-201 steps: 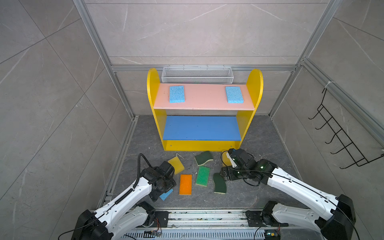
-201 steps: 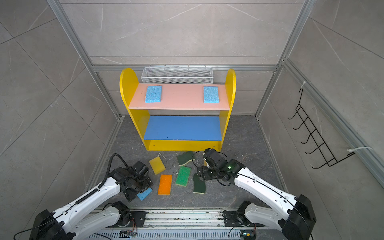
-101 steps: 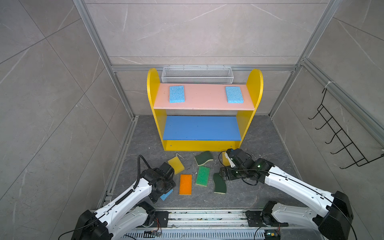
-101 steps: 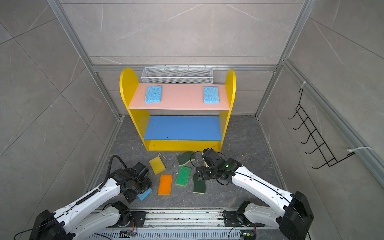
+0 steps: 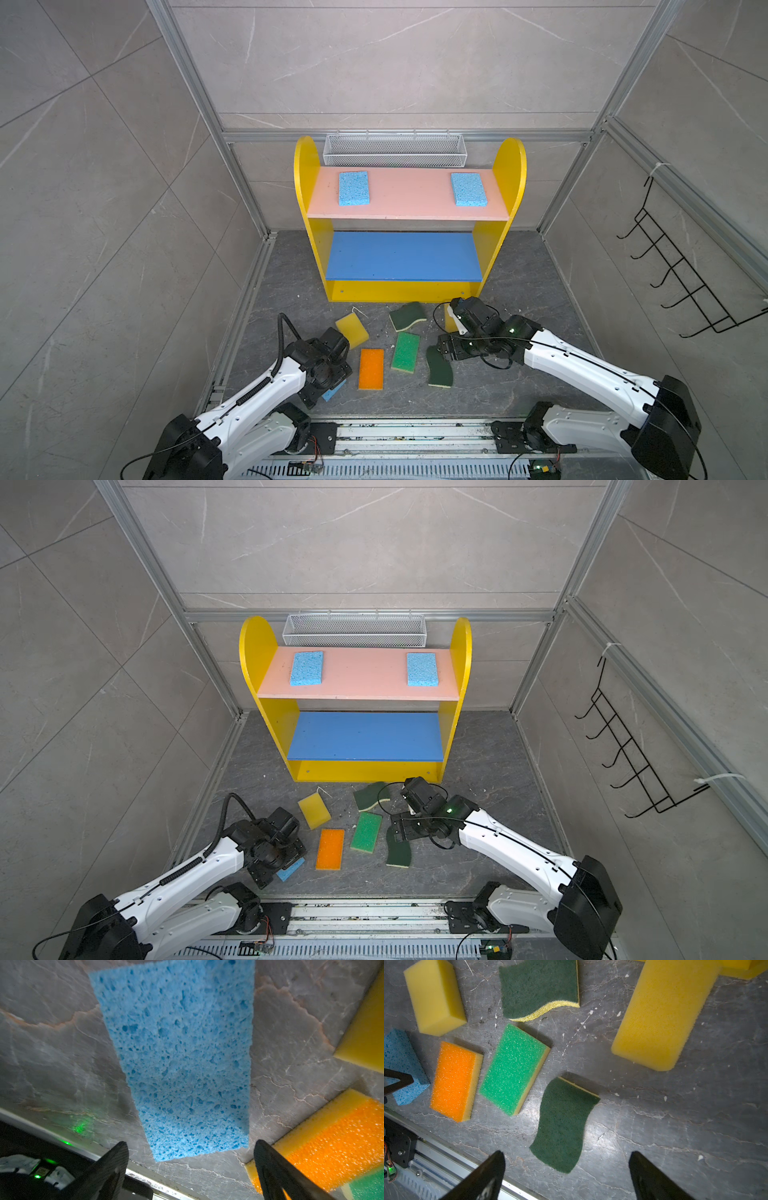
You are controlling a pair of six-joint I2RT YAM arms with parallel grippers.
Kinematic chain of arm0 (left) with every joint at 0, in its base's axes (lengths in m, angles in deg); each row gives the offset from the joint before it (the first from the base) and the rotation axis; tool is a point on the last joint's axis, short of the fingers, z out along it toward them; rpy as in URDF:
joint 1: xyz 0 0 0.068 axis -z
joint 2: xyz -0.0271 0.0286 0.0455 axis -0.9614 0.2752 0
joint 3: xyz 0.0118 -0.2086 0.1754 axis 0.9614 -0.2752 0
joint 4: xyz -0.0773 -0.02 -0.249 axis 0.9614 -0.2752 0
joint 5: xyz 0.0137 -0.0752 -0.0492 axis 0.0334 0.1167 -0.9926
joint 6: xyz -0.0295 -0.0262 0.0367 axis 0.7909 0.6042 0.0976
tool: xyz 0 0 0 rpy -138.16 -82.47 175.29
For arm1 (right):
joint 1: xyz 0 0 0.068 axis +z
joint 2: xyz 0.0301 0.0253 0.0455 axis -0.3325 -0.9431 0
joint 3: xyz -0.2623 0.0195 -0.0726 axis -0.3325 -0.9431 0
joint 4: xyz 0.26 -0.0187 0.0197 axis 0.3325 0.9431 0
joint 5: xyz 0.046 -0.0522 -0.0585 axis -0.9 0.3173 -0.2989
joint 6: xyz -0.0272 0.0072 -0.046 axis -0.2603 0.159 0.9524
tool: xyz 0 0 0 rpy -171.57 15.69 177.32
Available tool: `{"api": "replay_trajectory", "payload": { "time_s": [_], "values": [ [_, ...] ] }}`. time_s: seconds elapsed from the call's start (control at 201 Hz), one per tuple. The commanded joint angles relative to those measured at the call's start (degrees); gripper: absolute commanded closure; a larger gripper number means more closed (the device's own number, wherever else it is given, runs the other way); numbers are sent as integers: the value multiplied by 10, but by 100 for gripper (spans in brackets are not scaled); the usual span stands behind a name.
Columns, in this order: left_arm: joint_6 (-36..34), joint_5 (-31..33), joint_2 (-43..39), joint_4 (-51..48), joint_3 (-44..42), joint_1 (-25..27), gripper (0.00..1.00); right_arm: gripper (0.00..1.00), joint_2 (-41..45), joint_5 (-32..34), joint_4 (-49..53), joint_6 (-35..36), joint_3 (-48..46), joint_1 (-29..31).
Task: Place and organize the cleaning sponges onto the shelf
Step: 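Close the left gripper on the light blue sponge and lift it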
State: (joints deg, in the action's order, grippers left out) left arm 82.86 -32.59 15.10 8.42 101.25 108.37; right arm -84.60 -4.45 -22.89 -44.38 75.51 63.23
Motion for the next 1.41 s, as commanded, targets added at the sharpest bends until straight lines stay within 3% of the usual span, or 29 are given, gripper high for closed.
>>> {"api": "replay_trajectory", "payload": {
  "time_s": [0.0, 0.518, 0.991, 1.404],
  "values": [
    [22, -10, 1, 24, -11, -4, 3, 5, -1, 5, -1, 11, 11, 3],
    [8, -6, 96, 42, 7, -10, 3, 5, 0, 1, -5, 12, 6, 3],
    [-14, 21, 52, 55, -41, -10, 27, 5, 2, -3, -4, 19, 3, 3],
    [-157, 88, 22, -133, 174, -8, 29, 5, 27, 6, 20, 27, 15, 3]
  ]
}}
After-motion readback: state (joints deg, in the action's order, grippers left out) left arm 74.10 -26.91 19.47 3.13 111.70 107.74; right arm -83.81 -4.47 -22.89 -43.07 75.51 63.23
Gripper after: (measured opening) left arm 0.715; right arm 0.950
